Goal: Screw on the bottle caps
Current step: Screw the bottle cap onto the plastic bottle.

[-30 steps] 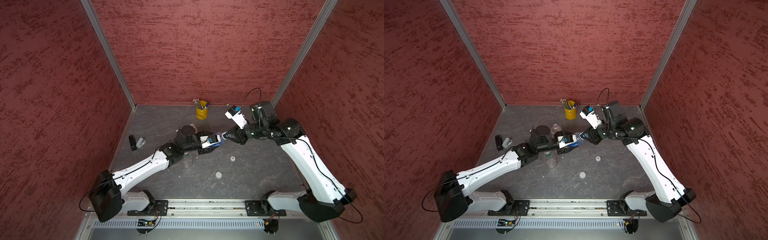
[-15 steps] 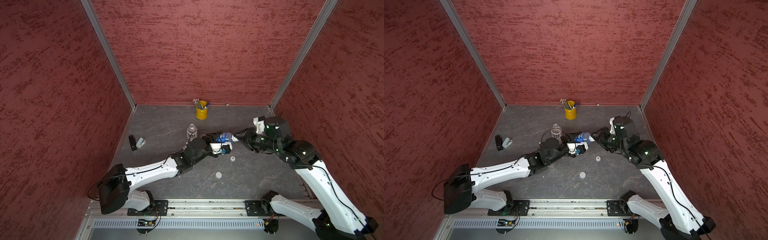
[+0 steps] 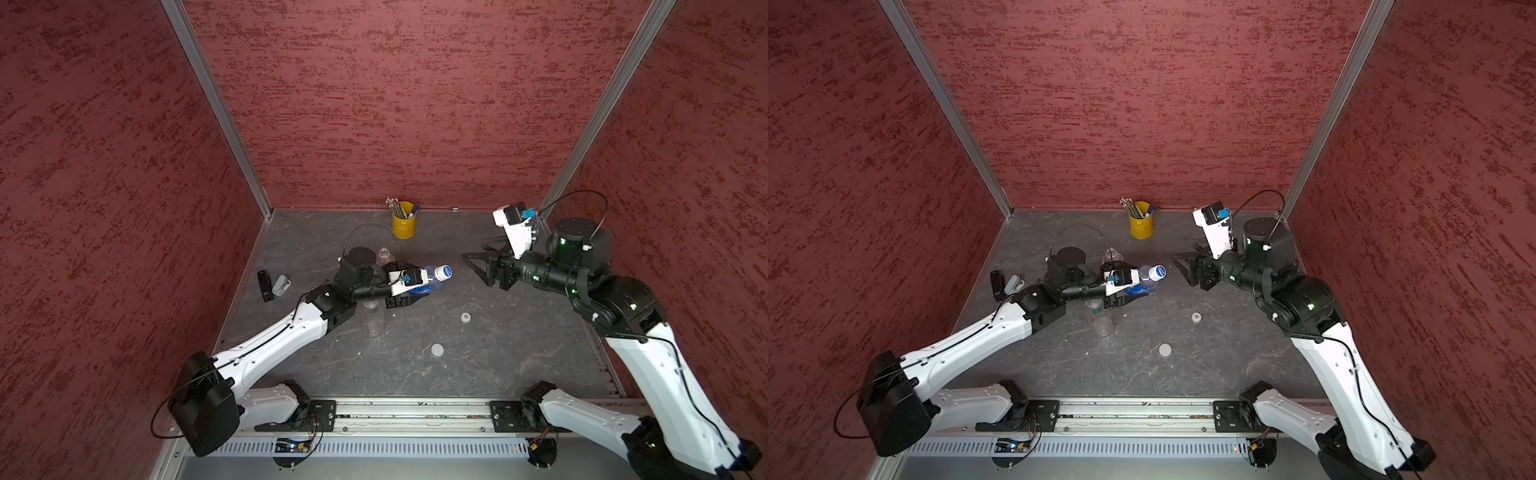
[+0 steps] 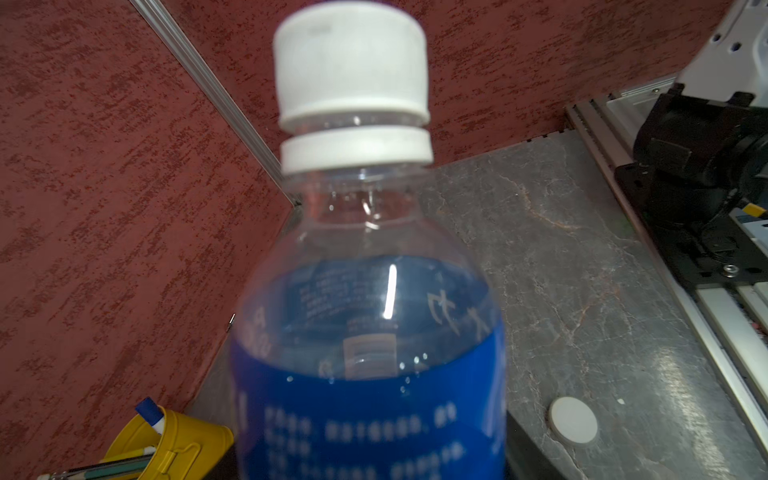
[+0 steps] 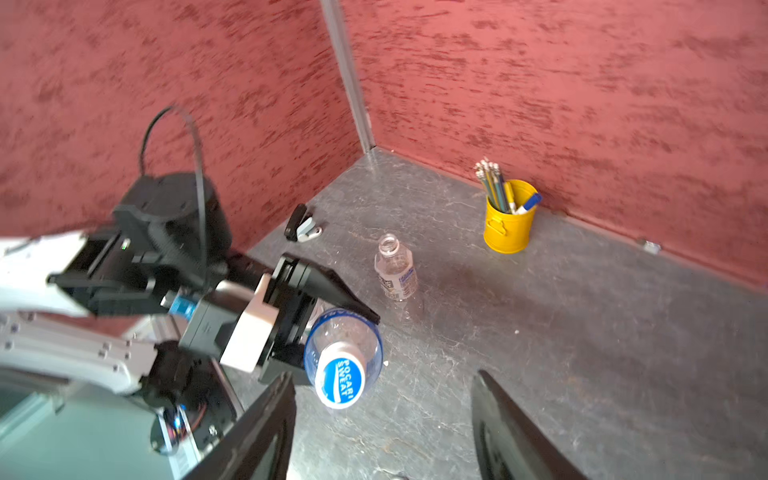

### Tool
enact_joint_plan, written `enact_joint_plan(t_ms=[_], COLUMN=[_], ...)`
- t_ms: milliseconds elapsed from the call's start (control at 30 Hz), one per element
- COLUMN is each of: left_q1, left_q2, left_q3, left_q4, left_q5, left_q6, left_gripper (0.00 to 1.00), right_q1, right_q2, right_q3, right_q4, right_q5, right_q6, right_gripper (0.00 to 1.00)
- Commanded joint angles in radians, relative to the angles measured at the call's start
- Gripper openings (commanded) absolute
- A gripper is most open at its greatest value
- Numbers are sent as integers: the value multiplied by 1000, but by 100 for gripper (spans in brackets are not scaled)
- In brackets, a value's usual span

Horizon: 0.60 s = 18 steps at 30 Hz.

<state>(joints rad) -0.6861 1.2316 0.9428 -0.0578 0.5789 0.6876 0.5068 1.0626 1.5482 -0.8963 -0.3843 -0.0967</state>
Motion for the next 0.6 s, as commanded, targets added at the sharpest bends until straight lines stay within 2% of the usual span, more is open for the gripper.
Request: enact_joint_plan(t_ms=[0, 133, 233, 333, 567], left_q1=[24, 31, 29, 28, 21], left_q2=[2, 16, 27, 38, 55], left_q3=[48, 72, 80, 86, 112], left_q4=[-109, -144, -146, -140, -140], left_q5=[165, 187, 205, 206, 220], left_q6=[-18, -3, -3, -13, -8], left_gripper=[56, 56, 56, 56, 56], right_q1=[-2, -1, 0, 1, 2], right_q2=[37, 61, 99, 122, 213], right_q3=[9, 30, 69, 92, 186], right_q4=[-136, -158, -195, -207, -364], right_q5=[-178, -207, -281, -338, -342], right_q6=[-444, -633, -722, -760, -851], right_gripper=[67, 69, 63, 55, 53])
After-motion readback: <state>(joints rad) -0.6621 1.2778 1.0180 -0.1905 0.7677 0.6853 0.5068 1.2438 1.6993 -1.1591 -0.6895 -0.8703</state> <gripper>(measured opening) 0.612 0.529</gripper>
